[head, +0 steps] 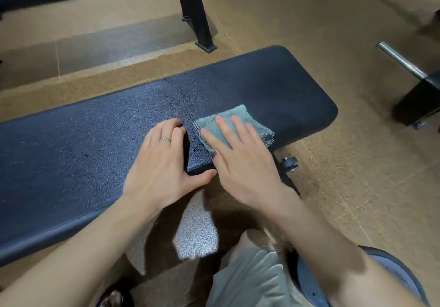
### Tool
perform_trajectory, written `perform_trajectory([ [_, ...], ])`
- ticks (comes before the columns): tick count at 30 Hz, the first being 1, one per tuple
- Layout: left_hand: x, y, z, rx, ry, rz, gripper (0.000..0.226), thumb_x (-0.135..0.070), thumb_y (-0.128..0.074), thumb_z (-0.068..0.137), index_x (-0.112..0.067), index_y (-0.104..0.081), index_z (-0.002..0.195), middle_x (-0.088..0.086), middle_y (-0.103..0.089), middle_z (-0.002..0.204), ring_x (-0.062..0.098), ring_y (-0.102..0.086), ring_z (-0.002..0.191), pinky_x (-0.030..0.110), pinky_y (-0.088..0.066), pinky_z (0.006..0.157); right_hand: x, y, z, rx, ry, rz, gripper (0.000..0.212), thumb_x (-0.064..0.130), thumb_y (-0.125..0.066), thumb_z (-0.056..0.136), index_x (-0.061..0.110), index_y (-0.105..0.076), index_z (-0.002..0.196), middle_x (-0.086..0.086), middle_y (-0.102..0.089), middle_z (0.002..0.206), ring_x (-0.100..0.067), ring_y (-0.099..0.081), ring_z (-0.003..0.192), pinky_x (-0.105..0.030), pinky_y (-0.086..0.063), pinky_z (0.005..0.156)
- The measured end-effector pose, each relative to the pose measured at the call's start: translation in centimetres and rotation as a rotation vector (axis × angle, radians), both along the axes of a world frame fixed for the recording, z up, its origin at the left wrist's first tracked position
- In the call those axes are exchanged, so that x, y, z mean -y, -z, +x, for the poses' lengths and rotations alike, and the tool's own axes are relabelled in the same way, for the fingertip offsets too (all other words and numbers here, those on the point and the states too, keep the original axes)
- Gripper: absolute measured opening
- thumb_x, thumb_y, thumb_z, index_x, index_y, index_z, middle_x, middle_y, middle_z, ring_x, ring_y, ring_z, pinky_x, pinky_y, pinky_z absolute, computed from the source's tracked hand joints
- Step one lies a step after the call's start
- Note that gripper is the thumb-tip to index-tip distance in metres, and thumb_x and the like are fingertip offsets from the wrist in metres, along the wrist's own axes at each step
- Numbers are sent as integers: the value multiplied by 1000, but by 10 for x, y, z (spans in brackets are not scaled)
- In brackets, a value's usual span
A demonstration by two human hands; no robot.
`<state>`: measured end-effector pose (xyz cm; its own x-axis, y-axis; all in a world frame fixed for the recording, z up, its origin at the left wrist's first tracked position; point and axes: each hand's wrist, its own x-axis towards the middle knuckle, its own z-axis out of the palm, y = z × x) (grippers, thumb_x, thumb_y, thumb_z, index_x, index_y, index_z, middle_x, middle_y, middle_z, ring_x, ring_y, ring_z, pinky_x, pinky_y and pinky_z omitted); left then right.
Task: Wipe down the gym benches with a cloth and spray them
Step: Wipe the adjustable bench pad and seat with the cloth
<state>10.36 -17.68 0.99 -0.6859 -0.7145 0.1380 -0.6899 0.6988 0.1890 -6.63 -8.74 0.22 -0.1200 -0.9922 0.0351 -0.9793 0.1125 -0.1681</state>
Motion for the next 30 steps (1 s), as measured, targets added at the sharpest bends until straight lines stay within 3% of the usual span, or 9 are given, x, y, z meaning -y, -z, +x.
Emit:
perform_trajectory([
  [7,0,0,1,0,-6,-5,91,-75,-67,69,1,-53,119,15,-49,134,33,-44,128,43,-35,113,41,6,25,-59,78,-39,54,38,-27,103,37,-32,157,-3,-25,167,-32,-18,154,-47,-9,125],
  [10,1,-2,0,45,-27,-5,98,-81,-66,71,0,-51,125,12,-46,139,31,-41,133,43,-33,116,9,11,-23,-118,118,-82,55,36,-26,101,32,-41,154,-8,-37,162,-34,-31,149,-48,-19,123],
  [14,0,-3,-1,64,-26,-13,99,-84,-62,72,-2,-50,127,9,-45,140,31,-39,135,43,-33,117,-13,12,-97,-163,403,-56,57,33,-18,103,27,-36,156,-12,-34,163,-38,-28,150,-52,-17,125],
  [17,0,-3,-2,58,-23,-21,96,-83,-61,71,-3,-51,123,10,-46,138,31,-40,134,44,-33,117,-4,16,-43,-90,502,-181,60,34,-22,98,23,-47,151,-14,-41,159,-42,-34,146,-56,-17,123],
  [20,0,-1,-2,18,-13,-21,71,-63,-56,82,-2,-52,118,13,-48,134,35,-43,129,42,-32,114,0,17,52,29,340,-213,60,35,-27,95,26,-45,152,-9,-37,161,-36,-27,150,-54,-9,125],
  [22,0,0,-1,9,-5,-24,59,-50,-49,84,-1,-52,116,17,-49,132,37,-45,127,40,-31,112,-1,17,73,93,241,-209,56,35,-29,98,30,-44,152,-3,-36,163,-31,-24,153,-50,-8,126],
  [26,1,-5,-1,42,-3,28,99,-79,-67,67,-4,-49,129,9,-46,138,29,-41,133,40,-33,117,-3,20,-1,-61,267,-224,54,32,-27,100,27,-49,150,-9,-43,158,-35,-35,147,-52,-20,123],
  [30,4,-14,34,86,85,-40,118,-83,-61,62,-2,-40,145,14,-42,150,35,-38,140,47,-29,121,-1,27,-29,-41,436,-301,53,33,-26,104,26,-54,147,-7,-47,156,-33,-37,147,-49,-20,124],
])
